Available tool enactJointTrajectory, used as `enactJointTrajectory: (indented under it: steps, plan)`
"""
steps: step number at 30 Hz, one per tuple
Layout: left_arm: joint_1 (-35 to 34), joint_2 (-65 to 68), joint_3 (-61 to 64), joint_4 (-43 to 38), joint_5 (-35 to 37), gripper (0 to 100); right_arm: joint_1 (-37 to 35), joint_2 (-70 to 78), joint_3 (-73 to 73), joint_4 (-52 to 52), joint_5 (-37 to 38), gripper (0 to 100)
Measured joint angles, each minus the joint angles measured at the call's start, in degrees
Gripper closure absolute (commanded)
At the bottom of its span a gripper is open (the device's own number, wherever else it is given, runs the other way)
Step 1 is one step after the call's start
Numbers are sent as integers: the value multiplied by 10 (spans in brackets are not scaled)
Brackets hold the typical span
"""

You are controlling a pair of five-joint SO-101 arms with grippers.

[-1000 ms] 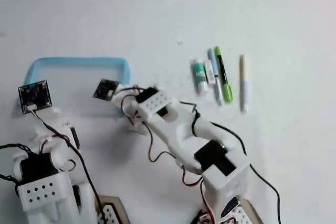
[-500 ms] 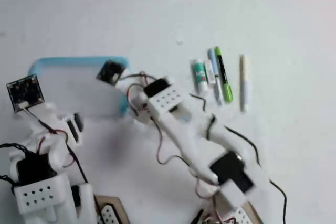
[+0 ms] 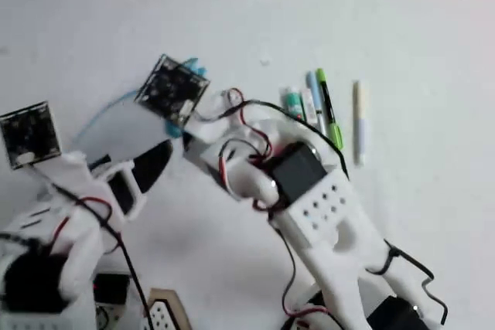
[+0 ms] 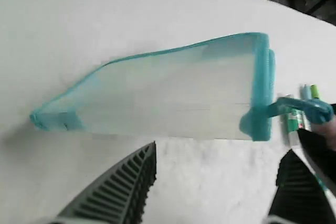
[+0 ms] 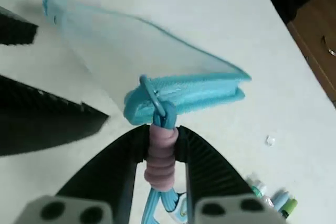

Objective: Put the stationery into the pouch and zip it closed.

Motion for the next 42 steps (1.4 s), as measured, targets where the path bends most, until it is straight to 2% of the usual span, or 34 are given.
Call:
enactJointTrajectory:
  steps: [5,9,15,24,31,42]
  plan:
    - [7,2,-111,83,19,635,-18,19,-51,13,0,981]
    - [5,2,-122,106,21,635,-18,48,-52,13,0,981]
    - [-41,2,-110,103,21,634,-18,52,-52,13,0,981]
    - [-47,3,-17,19,21,634,-18,52,-79,13,0,981]
    - [-47,2,-21,18,21,634,-20,57,-145,18,0,981]
    - [-47,2,-40,19,37,634,-20,57,-150,18,0,981]
